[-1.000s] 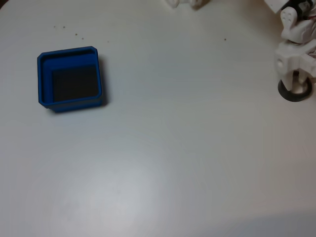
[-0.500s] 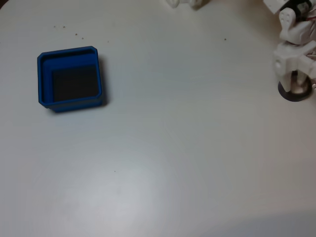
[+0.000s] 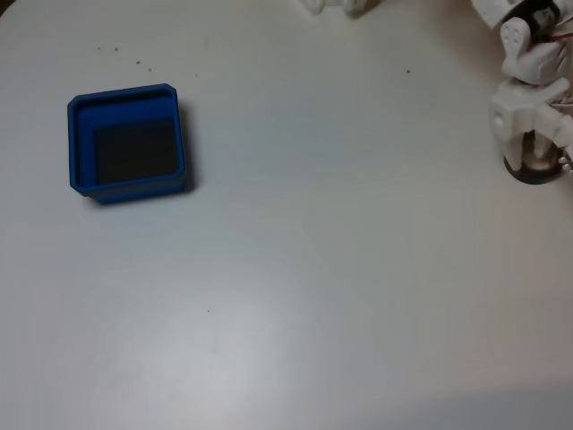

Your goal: Pick the black tape roll and drop it in the blue box

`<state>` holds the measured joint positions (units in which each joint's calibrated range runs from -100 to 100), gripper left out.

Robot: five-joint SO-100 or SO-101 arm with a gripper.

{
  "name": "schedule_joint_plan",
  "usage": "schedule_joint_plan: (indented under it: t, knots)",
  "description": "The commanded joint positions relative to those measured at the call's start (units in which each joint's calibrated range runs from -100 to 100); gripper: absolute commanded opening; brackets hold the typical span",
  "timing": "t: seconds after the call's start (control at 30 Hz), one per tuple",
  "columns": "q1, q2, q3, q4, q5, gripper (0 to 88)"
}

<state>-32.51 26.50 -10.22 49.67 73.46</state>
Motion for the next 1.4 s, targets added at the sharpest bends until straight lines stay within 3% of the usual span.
schedule_joint_plan:
  t: [0.0,1.37]
  knots:
    - [0.1,-0.3,-3.5,-0.2,-0.1,16.0]
    - [-0.1,7.5,-3.4,-0.3,-0.3,16.0]
